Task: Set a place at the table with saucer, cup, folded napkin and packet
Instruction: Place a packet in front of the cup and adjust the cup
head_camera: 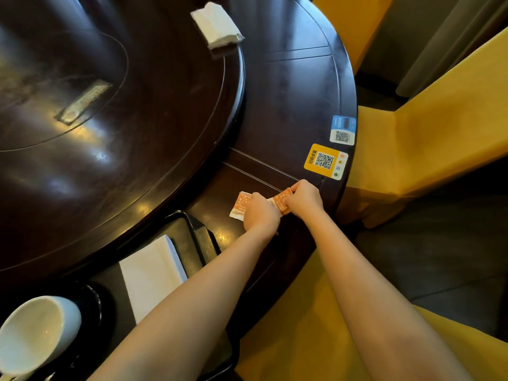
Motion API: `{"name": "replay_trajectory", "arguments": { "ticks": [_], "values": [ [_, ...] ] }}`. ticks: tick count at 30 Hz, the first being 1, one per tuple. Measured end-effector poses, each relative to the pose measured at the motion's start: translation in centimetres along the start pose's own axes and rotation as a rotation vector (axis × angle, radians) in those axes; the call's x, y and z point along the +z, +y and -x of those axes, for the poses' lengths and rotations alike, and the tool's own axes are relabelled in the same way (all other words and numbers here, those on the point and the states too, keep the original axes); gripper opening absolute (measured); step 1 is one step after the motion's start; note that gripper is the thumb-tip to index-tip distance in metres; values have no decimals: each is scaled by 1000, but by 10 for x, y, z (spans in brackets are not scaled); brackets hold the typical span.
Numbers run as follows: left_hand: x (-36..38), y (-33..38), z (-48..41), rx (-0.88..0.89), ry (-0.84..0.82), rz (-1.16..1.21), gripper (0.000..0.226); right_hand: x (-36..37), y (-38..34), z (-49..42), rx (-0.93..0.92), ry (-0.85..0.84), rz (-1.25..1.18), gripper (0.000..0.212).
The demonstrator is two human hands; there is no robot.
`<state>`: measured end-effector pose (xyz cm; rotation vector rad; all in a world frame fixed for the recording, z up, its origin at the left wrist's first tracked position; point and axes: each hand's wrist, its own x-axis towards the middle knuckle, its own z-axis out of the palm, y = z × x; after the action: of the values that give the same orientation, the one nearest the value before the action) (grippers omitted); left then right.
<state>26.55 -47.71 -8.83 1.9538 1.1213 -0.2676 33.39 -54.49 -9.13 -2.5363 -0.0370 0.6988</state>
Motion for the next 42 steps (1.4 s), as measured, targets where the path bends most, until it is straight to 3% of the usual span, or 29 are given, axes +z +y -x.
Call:
{"name": "replay_trajectory", "arguments": {
  "ticks": [4, 8, 11, 14, 17, 20, 24, 27, 32, 37, 42],
  "values": [
    [-2, -2, 3, 38, -3, 1, 18, -8, -5, 1, -24, -82, 26, 30],
    [-7, -11, 7, 114, -33, 63, 18, -21, -10, 7, -129, -153, -125, 18],
    [-19, -25, 8, 228, 69, 117, 13, -37, -22, 8, -184, -291, -320, 18],
    [-38, -38, 7, 151, 151, 226, 11, -32, -40, 8, -241, -373, -375, 18],
    [-50, -45, 2, 42, 114, 212, 10, -6, -53, 3, -242, -348, -280, 15],
    [-59, -47, -1, -50, 84, 119, 29, 17, -54, -3, -266, -297, -79, 20],
    [-57, -47, -6, -88, 10, -27, 46, 29, -52, -5, -332, -186, 138, 30],
    [-54, -47, -10, -87, 18, 48, 52, 30, -52, -2, -395, -174, 194, 30],
    [-48, -51, -15, -60, 34, 56, 61, 35, -52, 2, -349, -273, 141, 32],
    [-48, -53, -13, -45, 41, 90, 61, 36, -51, 6, -363, -255, 251, 35],
    [-58, -53, -2, -64, -7, 354, 56, 21, -45, 15, -336, -286, -119, 21]
  ]
}}
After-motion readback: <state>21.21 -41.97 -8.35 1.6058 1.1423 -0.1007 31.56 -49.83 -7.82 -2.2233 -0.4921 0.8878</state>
